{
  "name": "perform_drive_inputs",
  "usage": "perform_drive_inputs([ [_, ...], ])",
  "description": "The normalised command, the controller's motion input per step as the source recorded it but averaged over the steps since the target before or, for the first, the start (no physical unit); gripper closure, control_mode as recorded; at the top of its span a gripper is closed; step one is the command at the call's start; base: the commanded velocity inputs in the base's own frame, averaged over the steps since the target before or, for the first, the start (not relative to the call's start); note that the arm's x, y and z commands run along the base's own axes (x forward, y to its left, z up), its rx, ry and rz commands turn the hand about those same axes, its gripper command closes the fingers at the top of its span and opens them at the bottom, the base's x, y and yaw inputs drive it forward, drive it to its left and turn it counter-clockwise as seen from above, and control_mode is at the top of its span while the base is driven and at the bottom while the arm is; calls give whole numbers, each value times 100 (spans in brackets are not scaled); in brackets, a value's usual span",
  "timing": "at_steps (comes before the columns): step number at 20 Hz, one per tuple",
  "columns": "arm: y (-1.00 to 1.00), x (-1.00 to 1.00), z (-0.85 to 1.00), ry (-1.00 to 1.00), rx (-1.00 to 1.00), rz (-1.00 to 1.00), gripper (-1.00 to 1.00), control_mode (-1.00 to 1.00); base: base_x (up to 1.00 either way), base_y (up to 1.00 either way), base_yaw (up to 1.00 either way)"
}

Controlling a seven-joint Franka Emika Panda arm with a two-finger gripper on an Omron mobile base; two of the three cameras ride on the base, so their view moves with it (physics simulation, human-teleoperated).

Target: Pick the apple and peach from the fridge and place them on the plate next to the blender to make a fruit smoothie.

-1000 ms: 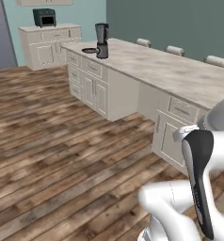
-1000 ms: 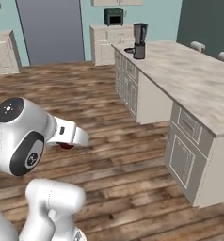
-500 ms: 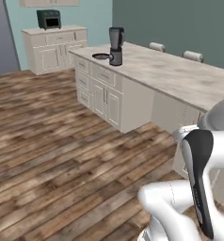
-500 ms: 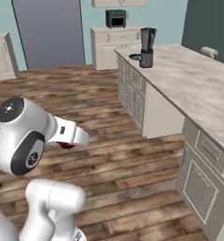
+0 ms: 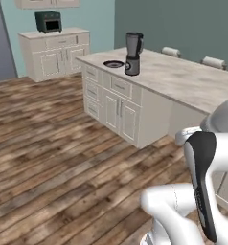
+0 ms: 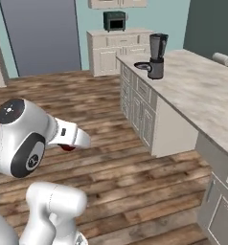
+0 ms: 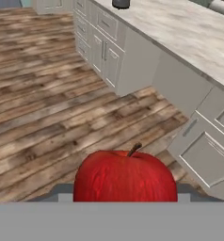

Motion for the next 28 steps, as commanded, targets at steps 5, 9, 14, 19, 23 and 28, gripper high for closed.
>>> perform_drive_inputs([
  [5,0,0,0,0,0,0,100,100,100,67,-28],
  [9,0,0,0,0,0,0,100,100,100,92,-34],
  [14,0,0,0,0,0,0,100,100,100,98,-39],
  [19,0,0,0,0,0,0,100,100,100,100,-40],
  [23,0,0,0,0,0,0,100,100,100,100,-35],
  [28,0,0,0,0,0,0,100,100,100,100,-36],
])
